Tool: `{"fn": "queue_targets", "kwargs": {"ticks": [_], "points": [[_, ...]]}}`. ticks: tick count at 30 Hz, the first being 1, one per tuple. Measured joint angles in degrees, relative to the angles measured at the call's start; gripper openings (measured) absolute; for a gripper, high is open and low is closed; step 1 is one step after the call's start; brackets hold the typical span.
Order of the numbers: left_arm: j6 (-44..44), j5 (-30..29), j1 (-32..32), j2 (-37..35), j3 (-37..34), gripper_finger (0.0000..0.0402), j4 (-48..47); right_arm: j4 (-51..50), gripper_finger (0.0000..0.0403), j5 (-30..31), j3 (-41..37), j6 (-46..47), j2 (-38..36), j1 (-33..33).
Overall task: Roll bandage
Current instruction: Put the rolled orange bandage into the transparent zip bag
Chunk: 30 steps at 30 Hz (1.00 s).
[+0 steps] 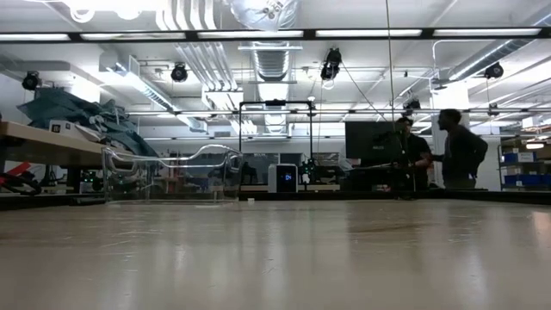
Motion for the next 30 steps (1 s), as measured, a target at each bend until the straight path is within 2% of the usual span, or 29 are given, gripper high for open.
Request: {"fn": "queue_targets", "kwargs": {"ticks": [8, 15, 24, 30], "points": [[-0.8, 0.0, 0.0, 0.1, 0.0, 0.0, -0.1, 4.3, 0.0001, 3.0, 0.0, -2.7, 1.7, -0.3], [0.3, 0.2, 0.0, 0.3, 0.0, 0.0, -0.2, 7.7, 0.0, 2.6, 0.0, -5.3, 3.4, -0.8], [1.2, 7.7, -0.1, 0.3, 0.0, 0.0, 0.6, 11.9, 0.0, 2.6, 0.0, -9.0, 6.8, -3.9], [4.1, 8.0, 0.0, 0.3, 0.1, 0.0, -4.8, 15.7, 0.0, -0.8, 0.9, -11.8, 5.9, -4.1]]}}
